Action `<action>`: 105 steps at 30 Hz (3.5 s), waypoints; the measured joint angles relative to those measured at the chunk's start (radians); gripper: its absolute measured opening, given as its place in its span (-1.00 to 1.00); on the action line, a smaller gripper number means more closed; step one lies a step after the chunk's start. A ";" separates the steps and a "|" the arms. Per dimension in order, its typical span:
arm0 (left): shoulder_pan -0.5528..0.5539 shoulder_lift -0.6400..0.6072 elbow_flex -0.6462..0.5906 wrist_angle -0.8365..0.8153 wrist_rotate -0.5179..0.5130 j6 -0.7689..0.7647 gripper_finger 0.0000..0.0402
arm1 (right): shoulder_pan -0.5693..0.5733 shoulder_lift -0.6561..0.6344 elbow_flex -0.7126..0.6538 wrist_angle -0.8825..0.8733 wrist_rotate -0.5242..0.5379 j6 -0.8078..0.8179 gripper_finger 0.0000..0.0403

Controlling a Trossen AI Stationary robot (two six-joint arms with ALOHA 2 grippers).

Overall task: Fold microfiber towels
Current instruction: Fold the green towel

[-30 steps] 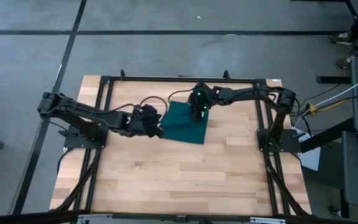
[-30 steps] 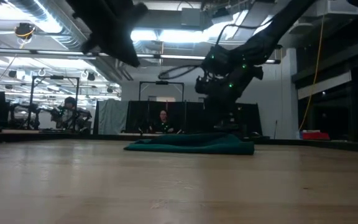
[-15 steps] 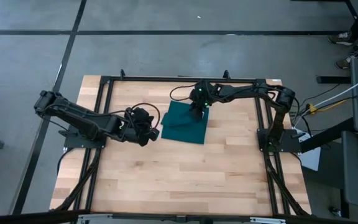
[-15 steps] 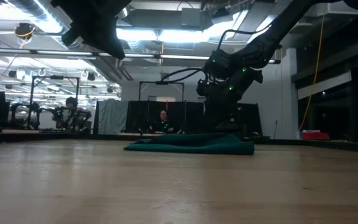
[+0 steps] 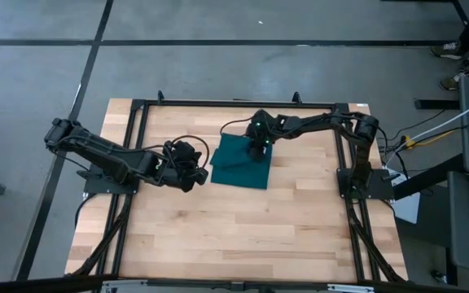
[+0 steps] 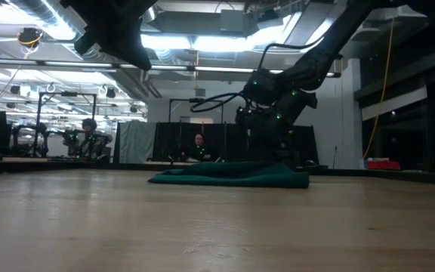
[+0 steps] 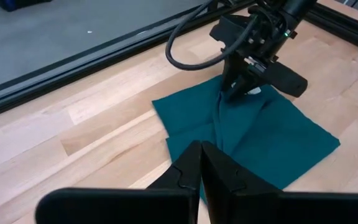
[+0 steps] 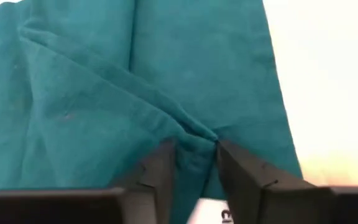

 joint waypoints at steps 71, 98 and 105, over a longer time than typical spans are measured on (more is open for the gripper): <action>0.580 0.067 -0.001 0.186 1.077 0.891 -0.85 | 0.270 -0.795 -0.444 -0.053 0.286 0.546 -0.29; 0.300 0.216 -0.061 0.242 0.783 0.793 -0.85 | 0.631 -0.790 -0.592 0.159 0.264 0.836 -0.57; 0.153 0.216 -0.170 0.325 0.653 1.025 -0.76 | 0.649 -0.724 -0.592 0.126 0.339 0.588 -0.53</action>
